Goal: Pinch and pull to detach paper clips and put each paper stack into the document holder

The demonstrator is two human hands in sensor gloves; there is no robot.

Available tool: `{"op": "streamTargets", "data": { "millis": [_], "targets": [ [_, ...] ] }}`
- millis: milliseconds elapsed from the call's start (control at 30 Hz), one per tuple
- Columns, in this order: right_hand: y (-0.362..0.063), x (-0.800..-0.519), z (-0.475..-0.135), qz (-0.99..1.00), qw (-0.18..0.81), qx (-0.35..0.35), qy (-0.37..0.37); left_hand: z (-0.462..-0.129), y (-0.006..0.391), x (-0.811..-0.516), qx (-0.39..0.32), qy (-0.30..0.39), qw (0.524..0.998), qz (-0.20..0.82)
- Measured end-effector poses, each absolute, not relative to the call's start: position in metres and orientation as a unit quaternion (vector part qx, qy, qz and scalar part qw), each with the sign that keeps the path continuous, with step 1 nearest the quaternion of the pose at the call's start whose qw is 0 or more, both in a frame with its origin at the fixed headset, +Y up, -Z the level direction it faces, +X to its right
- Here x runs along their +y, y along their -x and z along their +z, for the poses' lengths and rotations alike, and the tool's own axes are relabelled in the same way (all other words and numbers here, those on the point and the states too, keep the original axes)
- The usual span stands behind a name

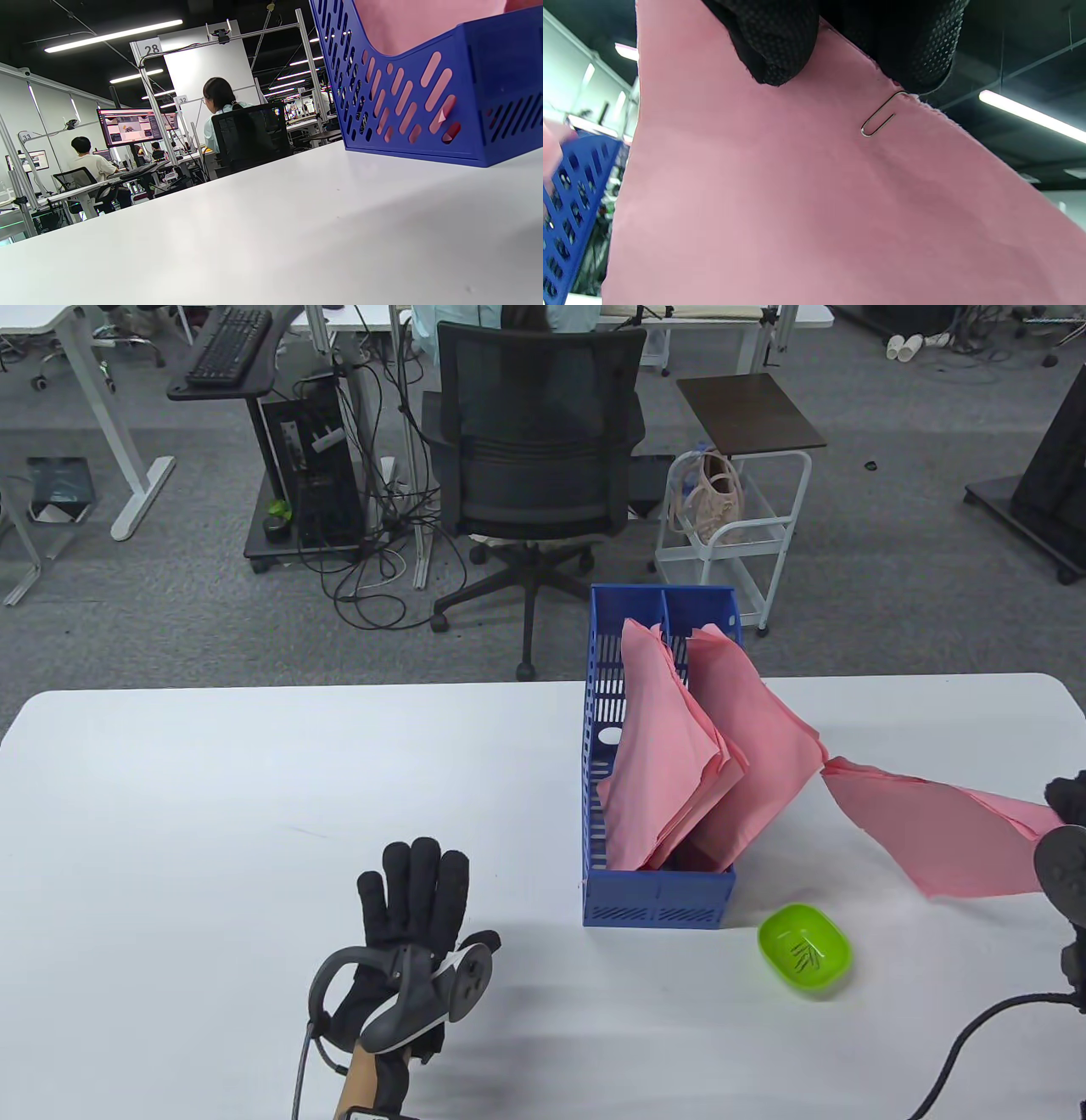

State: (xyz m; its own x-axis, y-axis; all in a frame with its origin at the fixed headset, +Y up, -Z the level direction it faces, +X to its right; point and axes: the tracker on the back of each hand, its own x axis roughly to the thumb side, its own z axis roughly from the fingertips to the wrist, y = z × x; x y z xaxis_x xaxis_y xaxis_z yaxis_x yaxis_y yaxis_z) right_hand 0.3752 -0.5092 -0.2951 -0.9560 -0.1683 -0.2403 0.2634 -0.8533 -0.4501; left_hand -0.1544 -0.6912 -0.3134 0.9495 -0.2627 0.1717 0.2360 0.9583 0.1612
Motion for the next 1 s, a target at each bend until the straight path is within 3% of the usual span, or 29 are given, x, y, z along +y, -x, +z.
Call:
{"op": "streamTargets", "data": {
  "millis": [367, 667, 800, 1000],
  "targets": [
    [-0.308, -0.472, -0.261, -0.946, 0.153, 0.284, 0.016, -0.313, 0.146, -0.678, -0.098, -0.087, 0.983, -0.126],
    [-0.247, -0.469, -0.252, -0.937, 0.129, 0.298, 0.13, -0.299, 0.112, -0.61, -0.112, -0.149, 0.981, -0.059],
    [-0.223, -0.471, -0.254, -0.933, 0.119, 0.296, 0.166, -0.284, 0.097, -0.587, -0.153, -0.193, 0.969, 0.022],
    [-0.193, -0.47, -0.254, -0.926, 0.118, 0.288, 0.214, -0.271, 0.084, -0.582, -0.23, -0.189, 0.947, 0.118]
  ]
}}
